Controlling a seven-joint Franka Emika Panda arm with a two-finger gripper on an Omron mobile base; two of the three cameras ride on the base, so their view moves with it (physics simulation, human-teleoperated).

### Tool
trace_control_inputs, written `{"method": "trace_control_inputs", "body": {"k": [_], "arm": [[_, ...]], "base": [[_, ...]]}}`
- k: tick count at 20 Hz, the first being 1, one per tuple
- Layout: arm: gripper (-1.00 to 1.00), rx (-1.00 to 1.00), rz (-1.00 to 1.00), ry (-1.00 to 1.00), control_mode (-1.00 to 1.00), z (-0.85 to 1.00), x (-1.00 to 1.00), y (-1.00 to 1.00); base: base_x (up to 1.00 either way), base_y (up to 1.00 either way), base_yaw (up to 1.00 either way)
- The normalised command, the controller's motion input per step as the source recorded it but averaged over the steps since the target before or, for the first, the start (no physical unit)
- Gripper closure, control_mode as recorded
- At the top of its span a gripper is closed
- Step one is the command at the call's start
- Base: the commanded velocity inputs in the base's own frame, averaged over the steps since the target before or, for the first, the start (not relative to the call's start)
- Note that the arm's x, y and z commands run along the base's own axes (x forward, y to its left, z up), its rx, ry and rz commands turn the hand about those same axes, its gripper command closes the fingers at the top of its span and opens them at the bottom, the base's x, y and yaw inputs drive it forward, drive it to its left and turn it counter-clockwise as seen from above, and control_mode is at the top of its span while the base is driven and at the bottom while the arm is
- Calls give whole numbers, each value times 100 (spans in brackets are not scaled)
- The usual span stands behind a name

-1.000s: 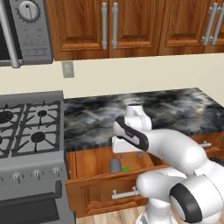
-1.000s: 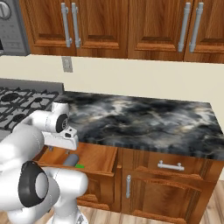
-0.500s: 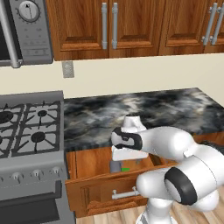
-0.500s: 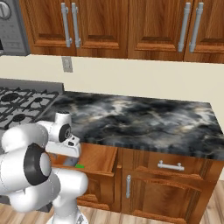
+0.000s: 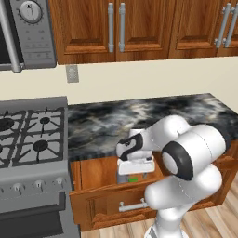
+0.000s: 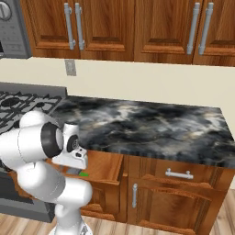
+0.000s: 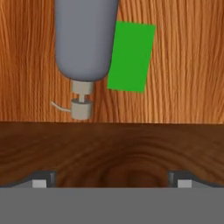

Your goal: Restock the sink supplies by placing the sponge and soap dispenser on the counter and next to the sink. Make sure the soap dispenser is upright.

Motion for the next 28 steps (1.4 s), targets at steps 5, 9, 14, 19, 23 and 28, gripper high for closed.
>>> {"method": "trace_control_inputs", "body": {"k": [5,9,14,19,23,28], "arm": [[-100,0,0,12,-100,-36,-2,0],[-100,0,0,7,-100,-1,-50,0],[-100,0,0,7,-100,0,-83,0],[-100,0,0,2,-100,0,-100,-2],[-100,0,0,0,-100,0,-82,-9],[-100,0,0,0,-100,6,36,4]], "base": [[0,0,0],[0,0,0],[0,0,0],[0,0,0],[0,0,0],[0,0,0]]}}
